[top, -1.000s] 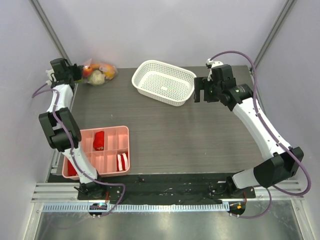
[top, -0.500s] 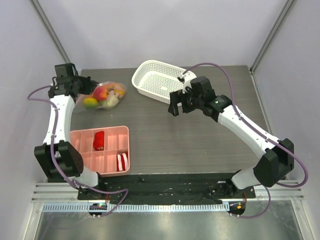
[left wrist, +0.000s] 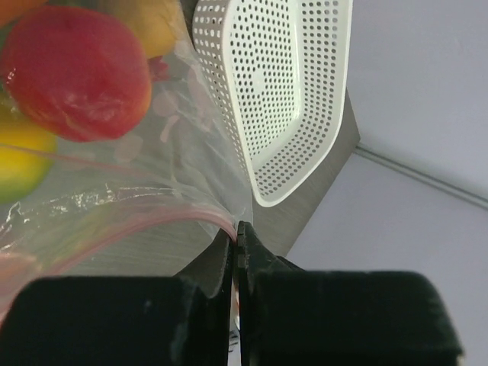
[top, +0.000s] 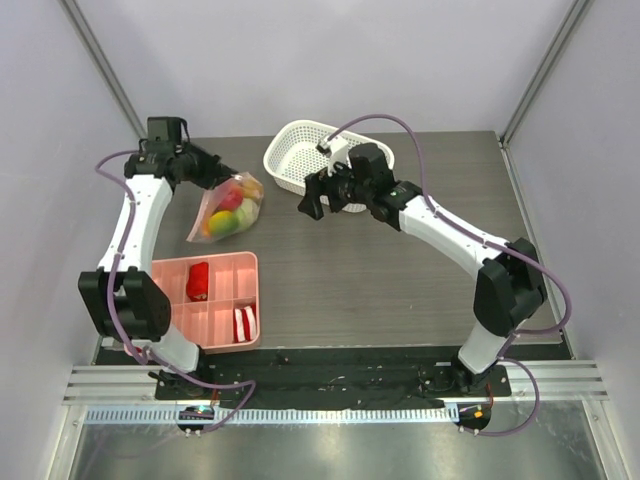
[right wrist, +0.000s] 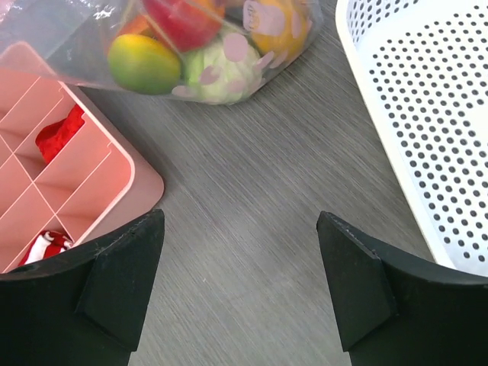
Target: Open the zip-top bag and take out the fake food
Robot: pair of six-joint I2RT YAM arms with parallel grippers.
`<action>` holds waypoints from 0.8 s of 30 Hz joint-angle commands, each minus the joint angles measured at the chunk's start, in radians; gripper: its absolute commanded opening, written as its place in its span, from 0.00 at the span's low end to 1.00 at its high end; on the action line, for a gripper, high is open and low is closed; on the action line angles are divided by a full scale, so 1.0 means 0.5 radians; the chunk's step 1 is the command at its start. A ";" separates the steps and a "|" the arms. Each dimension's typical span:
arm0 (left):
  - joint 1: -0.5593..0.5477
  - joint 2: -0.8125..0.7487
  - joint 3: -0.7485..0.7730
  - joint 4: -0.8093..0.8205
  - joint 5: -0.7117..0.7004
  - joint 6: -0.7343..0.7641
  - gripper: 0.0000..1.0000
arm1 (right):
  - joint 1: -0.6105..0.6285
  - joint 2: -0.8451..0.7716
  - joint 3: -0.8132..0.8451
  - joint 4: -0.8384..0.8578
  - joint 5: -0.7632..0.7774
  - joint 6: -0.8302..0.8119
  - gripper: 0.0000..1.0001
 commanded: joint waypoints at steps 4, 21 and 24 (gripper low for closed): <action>-0.131 0.084 0.305 -0.120 0.250 0.305 0.00 | 0.061 0.097 0.136 0.324 -0.319 -0.140 0.75; -0.164 0.167 0.375 -0.338 0.376 0.118 0.00 | 0.266 0.275 0.106 1.061 -0.155 -0.558 0.70; -0.165 0.164 0.369 -0.350 0.363 0.106 0.00 | 0.285 0.346 0.158 1.064 -0.166 -0.616 0.66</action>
